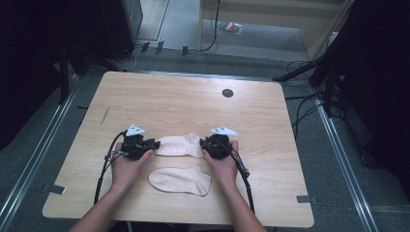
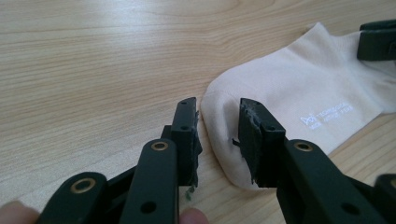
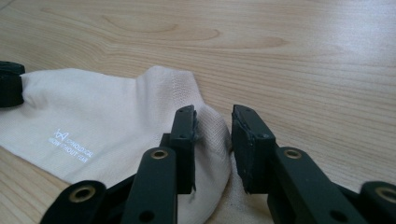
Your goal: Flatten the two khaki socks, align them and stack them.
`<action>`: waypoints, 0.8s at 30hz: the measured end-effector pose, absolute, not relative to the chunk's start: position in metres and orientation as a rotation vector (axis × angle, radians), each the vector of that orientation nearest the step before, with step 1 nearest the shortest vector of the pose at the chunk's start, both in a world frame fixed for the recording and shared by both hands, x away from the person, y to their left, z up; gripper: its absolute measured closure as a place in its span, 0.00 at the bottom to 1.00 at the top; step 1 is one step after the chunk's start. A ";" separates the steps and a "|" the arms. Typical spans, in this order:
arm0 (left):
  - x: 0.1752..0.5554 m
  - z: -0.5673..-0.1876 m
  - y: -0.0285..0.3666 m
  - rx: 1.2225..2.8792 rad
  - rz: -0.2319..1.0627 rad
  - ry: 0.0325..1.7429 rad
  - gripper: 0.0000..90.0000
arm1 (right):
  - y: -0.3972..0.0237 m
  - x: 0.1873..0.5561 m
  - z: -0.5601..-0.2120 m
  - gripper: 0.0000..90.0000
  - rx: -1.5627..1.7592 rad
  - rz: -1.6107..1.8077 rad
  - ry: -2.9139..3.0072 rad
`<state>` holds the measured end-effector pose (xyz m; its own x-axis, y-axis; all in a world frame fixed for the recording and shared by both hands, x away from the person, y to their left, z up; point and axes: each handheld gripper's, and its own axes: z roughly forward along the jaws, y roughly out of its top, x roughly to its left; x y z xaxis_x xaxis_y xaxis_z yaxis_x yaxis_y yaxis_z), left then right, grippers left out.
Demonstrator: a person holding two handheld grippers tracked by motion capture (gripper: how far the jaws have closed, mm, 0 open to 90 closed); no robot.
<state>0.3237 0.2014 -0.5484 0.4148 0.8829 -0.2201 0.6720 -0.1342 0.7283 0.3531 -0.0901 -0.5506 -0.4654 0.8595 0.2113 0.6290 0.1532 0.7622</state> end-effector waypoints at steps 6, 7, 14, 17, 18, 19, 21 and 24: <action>0.325 -0.550 0.202 1.879 0.334 1.326 0.93 | -0.090 0.352 -0.551 0.85 1.433 1.201 2.162; 0.324 -0.551 0.202 1.876 0.336 1.320 0.94 | -0.088 0.351 -0.551 0.86 1.408 1.180 2.165; 0.323 -0.553 0.202 1.858 0.354 1.308 0.98 | -0.087 0.348 -0.551 0.93 1.415 1.172 2.161; 0.323 -0.552 0.202 1.870 0.349 1.298 0.99 | -0.088 0.349 -0.551 0.95 1.429 1.181 2.156; 0.324 -0.551 0.202 1.873 0.344 1.299 0.99 | -0.088 0.349 -0.551 0.95 1.425 1.178 2.159; 0.324 -0.551 0.202 1.867 0.337 1.302 0.99 | -0.088 0.349 -0.550 0.95 1.431 1.176 2.156; 0.324 -0.550 0.203 1.871 0.334 1.301 0.99 | -0.087 0.347 -0.549 0.95 1.433 1.183 2.155; 0.323 -0.547 0.202 1.862 0.340 1.288 1.00 | -0.086 0.345 -0.546 0.95 1.428 1.202 2.139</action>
